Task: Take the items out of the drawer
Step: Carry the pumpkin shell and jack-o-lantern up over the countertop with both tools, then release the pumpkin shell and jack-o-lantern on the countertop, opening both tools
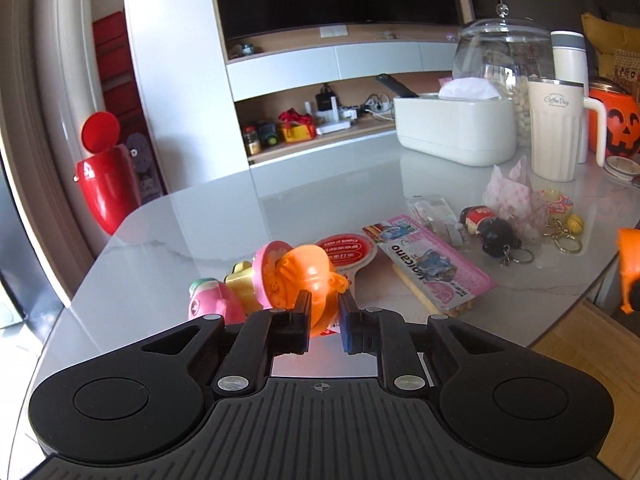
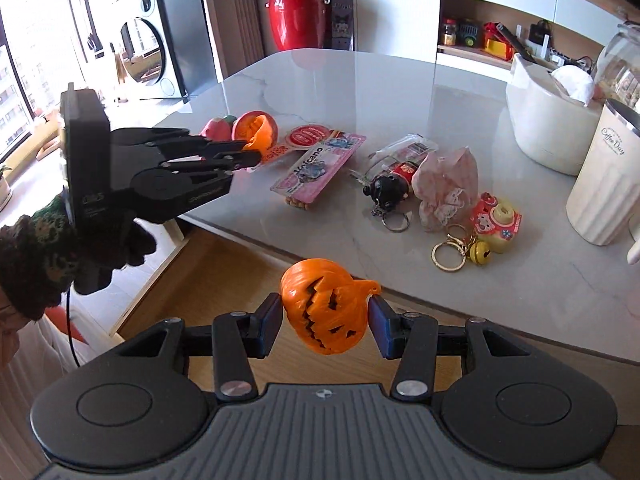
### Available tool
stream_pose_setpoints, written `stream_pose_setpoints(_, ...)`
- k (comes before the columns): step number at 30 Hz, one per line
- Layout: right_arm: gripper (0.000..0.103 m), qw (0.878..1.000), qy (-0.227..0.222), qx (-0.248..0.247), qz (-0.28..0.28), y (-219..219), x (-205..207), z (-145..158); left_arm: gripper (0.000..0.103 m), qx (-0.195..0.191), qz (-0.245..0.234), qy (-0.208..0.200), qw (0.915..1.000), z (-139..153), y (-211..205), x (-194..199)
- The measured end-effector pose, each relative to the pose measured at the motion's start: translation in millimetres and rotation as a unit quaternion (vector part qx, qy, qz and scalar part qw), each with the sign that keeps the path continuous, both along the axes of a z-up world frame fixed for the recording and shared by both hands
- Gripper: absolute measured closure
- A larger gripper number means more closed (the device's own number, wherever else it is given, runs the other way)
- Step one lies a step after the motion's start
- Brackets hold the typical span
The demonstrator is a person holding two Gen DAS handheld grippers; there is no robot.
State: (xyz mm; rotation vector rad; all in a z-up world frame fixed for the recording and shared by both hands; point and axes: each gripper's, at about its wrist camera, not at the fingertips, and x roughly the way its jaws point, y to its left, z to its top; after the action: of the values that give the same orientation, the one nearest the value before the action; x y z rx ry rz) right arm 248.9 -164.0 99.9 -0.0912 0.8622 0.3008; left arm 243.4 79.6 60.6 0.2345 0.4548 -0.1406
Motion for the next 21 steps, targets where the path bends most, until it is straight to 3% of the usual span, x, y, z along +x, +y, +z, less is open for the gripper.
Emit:
stream_pose_setpoints(8, 0.056, 0.998, -0.035, -0.013, -0.051, 8, 93, 22, 0.084, -0.035, -0.024, 0.023, 0.9988, 3, 6, -12)
stream_pose_setpoints(13, 0.053, 0.994, -0.041, -0.023, -0.096, 6, 146, 21, 0.084, -0.005, -0.006, 0.038, 0.9992, -10, 12, -13)
stream_pose_setpoints(16, 0.05, 0.994, -0.033, -0.019, -0.107, 4, 151, 18, 0.084, 0.0, 0.019, 0.036, 0.9992, -12, 21, -11)
stream_pose_setpoints(21, 0.044, 0.995, -0.029, -0.009, -0.092, -2, 116, 19, 0.084, -0.02, 0.018, 0.037, 0.9989, -7, 26, -13)
